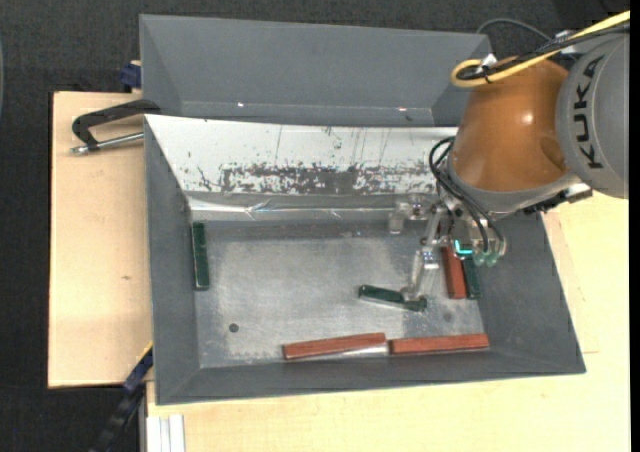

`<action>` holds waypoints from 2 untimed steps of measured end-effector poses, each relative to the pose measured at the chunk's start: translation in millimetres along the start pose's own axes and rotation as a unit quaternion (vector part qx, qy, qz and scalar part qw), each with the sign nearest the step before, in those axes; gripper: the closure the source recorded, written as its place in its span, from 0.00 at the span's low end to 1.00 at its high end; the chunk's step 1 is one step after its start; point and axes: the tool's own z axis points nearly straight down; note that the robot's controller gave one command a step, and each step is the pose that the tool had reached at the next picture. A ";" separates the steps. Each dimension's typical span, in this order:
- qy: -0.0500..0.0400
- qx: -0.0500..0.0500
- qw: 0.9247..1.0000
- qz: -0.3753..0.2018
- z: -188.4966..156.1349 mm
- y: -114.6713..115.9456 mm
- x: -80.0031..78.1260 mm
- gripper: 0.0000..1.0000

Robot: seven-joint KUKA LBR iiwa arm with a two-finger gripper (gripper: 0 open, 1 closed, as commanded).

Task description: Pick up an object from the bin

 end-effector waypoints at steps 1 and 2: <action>-0.004 0.000 1.000 0.000 -4.0 -0.1 -1.8 0.00; -0.006 0.000 0.999 -0.041 41.2 -5.5 17.7 0.00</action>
Offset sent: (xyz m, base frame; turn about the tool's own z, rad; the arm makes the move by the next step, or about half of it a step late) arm -0.0440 -0.0128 -0.0966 -0.1733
